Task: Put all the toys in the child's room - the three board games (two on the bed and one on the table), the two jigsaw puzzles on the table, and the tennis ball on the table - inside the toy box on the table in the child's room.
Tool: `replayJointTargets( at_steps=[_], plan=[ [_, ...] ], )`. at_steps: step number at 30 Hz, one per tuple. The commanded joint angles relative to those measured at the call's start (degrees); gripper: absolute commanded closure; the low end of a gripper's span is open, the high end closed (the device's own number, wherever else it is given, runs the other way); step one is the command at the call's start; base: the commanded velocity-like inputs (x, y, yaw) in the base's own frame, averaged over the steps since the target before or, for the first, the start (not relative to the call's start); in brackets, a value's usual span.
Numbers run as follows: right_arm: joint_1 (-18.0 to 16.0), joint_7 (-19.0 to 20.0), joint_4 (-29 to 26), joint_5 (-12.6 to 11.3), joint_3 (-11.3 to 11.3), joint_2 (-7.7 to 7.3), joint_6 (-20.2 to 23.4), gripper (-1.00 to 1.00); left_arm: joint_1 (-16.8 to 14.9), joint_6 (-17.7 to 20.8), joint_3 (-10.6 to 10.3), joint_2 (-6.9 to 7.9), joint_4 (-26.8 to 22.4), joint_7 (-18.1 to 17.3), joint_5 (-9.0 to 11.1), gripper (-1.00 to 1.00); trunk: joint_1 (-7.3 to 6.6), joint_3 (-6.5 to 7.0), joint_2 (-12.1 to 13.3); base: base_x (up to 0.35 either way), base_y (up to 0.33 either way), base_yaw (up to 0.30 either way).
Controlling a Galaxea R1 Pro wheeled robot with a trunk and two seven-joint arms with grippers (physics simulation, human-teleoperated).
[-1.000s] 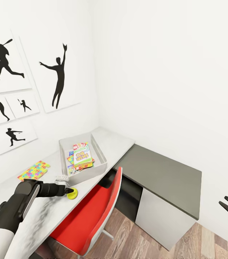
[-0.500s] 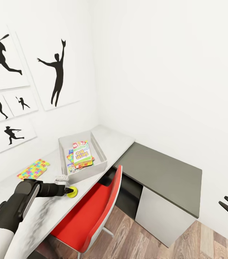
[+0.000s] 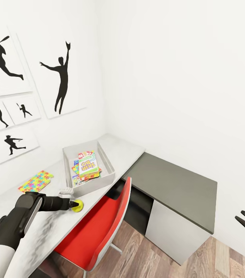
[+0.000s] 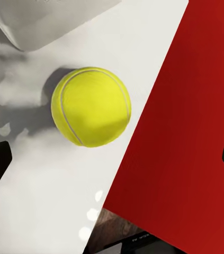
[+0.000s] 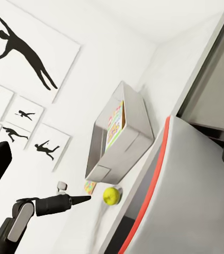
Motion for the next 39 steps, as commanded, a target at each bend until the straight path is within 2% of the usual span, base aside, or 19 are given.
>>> replayJointTargets(
  at_steps=[1, 12, 19, 22, 26, 39],
  plan=[
    [0.0, 0.2, 0.0, 0.1, 0.0, -0.02, 0.2, -1.0, 0.0, 0.3, 0.1, -0.01, 0.0, -0.3, -0.2, -1.0, 0.03, -0.09, -0.1, 0.0, 0.0, 0.0],
    [0.0, 0.1, 0.0, 0.1, -0.2, 0.0, 0.2, -1.0, -0.1, 0.1, 0.2, 0.05, 0.0, -0.2, -0.2, -1.0, 0.03, -0.09, -0.1, 0.0, 0.0, 0.0],
    [0.0, 0.1, 0.0, 0.1, -0.2, 0.04, 0.2, -1.0, -0.1, 0.0, 1.2, -0.04, 0.0, -0.3, -0.2, -1.0, 0.03, -0.09, -0.1, 0.0, 0.0, 0.0],
    [-0.1, 0.0, 0.3, 0.2, -0.1, 1.01, -0.8, -1.0, -1.1, -0.9, 2.1, -1.02, -1.0, 0.7, -0.2, -1.0, 0.03, -0.09, -0.1, 0.0, 0.0, 0.0],
    [-0.1, 0.0, 0.3, 0.2, -0.1, 1.14, -2.1, -1.0, -2.2, -1.9, 2.5, -2.31, -1.1, 2.0, -0.2, -1.0, 0.03, -0.09, -0.1, 0.0, 0.0, 0.0],
    [-0.1, 0.1, 0.3, 0.1, 0.0, 1.29, -3.1, -1.0, -2.5, -0.8, 1.8, -2.58, 0.1, 1.7, -0.2, -1.0, 0.03, -0.09, -0.1, 0.0, 0.0, 0.0]
  ],
)
